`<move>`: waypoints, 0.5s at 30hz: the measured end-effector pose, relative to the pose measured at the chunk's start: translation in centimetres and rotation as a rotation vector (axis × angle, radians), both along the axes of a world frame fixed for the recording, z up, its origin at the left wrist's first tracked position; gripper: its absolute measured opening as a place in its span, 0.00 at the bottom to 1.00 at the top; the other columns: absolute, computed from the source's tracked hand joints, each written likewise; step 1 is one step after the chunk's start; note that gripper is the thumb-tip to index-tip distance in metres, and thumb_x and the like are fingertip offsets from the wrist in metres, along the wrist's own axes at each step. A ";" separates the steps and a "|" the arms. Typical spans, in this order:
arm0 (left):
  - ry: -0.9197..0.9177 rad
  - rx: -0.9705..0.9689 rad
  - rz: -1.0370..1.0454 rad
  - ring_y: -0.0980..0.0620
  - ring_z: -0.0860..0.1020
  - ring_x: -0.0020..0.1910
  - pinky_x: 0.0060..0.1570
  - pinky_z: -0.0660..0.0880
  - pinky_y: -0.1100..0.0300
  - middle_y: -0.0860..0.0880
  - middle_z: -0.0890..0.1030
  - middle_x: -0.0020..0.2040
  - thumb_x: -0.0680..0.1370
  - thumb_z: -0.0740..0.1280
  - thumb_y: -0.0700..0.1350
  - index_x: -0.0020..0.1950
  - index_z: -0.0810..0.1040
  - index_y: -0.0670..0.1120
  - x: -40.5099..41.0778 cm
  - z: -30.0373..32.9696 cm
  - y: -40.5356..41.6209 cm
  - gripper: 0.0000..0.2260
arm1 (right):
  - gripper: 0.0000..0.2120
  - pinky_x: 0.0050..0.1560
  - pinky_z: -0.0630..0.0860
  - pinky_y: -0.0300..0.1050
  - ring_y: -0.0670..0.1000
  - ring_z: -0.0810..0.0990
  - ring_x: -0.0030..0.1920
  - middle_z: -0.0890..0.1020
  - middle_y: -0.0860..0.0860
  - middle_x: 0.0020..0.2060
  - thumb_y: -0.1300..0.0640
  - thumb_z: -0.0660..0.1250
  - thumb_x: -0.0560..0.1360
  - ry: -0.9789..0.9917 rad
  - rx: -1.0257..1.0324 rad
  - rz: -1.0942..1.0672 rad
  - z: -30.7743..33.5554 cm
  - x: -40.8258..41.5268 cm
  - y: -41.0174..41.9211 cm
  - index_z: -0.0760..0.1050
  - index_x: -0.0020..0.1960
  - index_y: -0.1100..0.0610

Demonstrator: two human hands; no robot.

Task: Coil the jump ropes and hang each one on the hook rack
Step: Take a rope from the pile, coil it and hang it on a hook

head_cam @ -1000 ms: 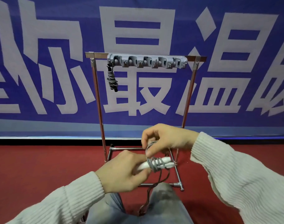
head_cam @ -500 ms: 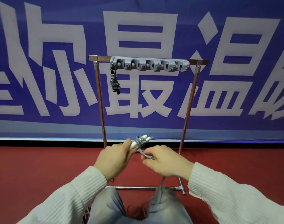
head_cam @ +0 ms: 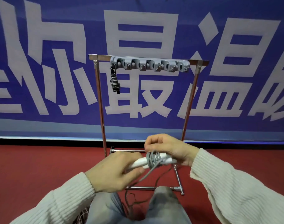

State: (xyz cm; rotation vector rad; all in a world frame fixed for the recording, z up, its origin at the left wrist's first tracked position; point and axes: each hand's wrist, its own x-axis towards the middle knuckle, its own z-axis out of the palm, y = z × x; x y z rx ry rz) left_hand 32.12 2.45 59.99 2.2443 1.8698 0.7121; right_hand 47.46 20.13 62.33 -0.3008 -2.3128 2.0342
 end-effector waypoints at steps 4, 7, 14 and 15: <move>0.460 -0.117 0.293 0.47 0.77 0.39 0.38 0.71 0.53 0.53 0.75 0.43 0.84 0.50 0.64 0.48 0.62 0.53 -1.1 0.0 0.4 0.16 | 0.05 0.35 0.68 0.34 0.41 0.74 0.32 0.79 0.42 0.33 0.66 0.69 0.77 -0.036 0.410 0.035 2.7 -0.5 1.0 0.81 0.49 0.58; 0.631 -0.153 0.370 0.42 0.81 0.45 0.38 0.69 0.53 0.50 0.81 0.50 0.85 0.49 0.62 0.53 0.64 0.52 -1.2 -0.1 1.6 0.14 | 0.07 0.42 0.69 0.29 0.36 0.78 0.39 0.81 0.35 0.36 0.62 0.70 0.76 -0.106 0.848 0.098 4.8 -2.1 0.1 0.82 0.51 0.51; 0.546 -0.074 0.150 0.42 0.80 0.47 0.40 0.66 0.54 0.49 0.79 0.52 0.84 0.54 0.59 0.54 0.70 0.50 0.6 -0.4 1.7 0.14 | 0.08 0.44 0.75 0.39 0.42 0.80 0.39 0.85 0.46 0.38 0.54 0.77 0.74 -0.132 0.849 0.164 4.9 -3.5 0.2 0.82 0.52 0.53; 0.438 -0.045 0.099 0.46 0.78 0.43 0.39 0.66 0.54 0.50 0.78 0.48 0.84 0.55 0.59 0.51 0.67 0.51 0.3 -0.3 1.0 0.13 | 0.07 0.42 0.73 0.37 0.41 0.79 0.36 0.84 0.46 0.35 0.55 0.77 0.75 -0.116 0.757 0.133 4.5 -3.1 0.9 0.83 0.51 0.55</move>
